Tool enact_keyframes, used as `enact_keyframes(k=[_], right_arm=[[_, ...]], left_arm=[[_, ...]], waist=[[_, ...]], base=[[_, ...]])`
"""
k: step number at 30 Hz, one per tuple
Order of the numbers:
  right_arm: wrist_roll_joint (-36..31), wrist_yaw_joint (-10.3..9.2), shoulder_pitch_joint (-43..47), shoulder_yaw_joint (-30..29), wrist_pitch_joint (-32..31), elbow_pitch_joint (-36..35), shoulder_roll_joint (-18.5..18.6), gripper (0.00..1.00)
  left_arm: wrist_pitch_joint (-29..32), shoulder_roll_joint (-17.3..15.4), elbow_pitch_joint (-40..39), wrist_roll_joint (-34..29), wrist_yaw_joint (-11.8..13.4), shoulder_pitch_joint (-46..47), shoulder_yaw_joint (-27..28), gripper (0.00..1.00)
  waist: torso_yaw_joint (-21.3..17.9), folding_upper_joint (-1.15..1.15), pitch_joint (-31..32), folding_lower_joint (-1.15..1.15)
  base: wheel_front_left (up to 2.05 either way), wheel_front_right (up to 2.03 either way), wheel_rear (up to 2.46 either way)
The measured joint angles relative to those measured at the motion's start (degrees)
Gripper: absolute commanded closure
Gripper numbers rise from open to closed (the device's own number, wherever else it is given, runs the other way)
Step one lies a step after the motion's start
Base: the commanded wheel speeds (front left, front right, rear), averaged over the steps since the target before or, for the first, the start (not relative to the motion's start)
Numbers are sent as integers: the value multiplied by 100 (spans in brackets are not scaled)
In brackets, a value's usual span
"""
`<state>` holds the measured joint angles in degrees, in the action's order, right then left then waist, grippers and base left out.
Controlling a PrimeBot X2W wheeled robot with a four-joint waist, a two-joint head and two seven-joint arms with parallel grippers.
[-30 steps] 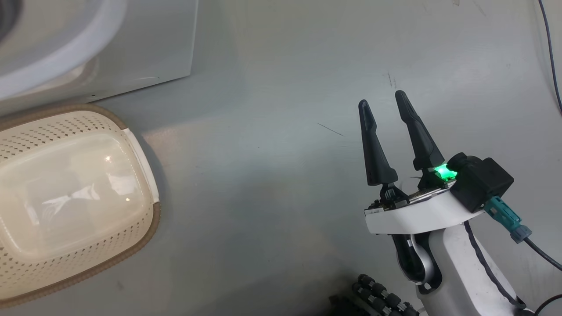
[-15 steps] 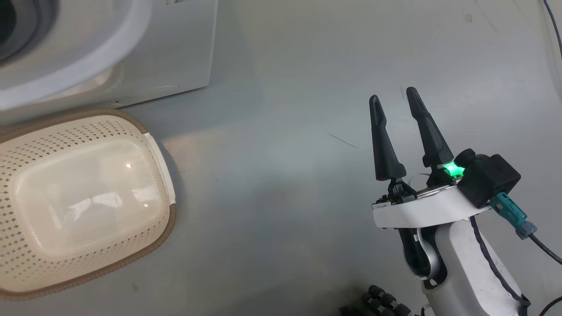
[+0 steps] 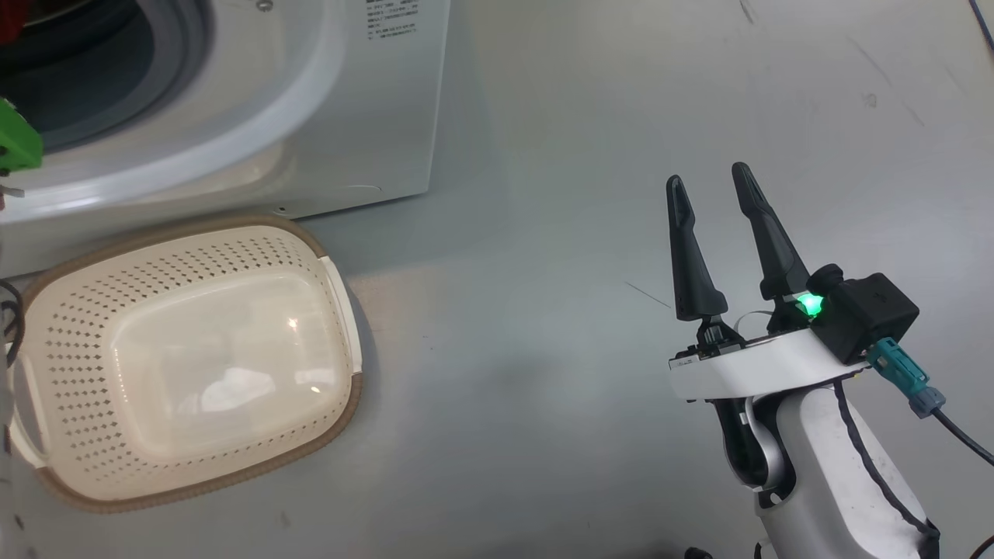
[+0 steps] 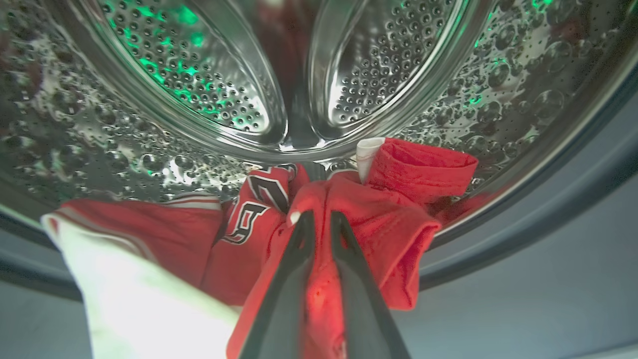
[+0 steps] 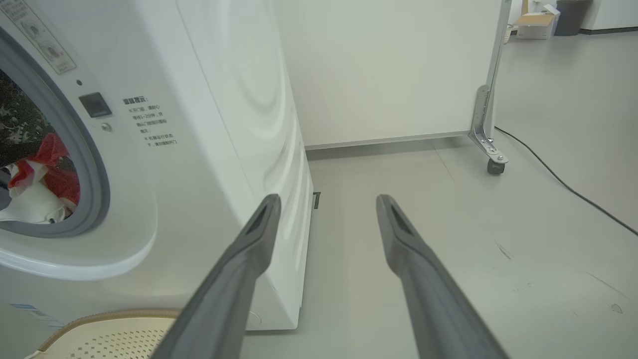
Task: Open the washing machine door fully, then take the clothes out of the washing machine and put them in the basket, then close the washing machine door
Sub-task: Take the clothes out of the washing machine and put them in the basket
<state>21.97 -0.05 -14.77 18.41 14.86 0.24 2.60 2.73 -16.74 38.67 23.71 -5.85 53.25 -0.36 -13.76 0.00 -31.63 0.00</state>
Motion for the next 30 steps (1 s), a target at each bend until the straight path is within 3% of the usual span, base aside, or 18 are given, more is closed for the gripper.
enact_keyframes(k=[17,30], right_arm=[[-62,177,274,-187,0,257,8,0],[-70,250,526,-336,0,358,8,0]], left_arm=[[-701,323,112,219,-104,-1069,-345,100],[-1192,354,-81,345,-109,-1799,-504,100]], waist=[[537,0,858,0],[787,0,1411,0]], base=[[0,0,0],[0,0,0]])
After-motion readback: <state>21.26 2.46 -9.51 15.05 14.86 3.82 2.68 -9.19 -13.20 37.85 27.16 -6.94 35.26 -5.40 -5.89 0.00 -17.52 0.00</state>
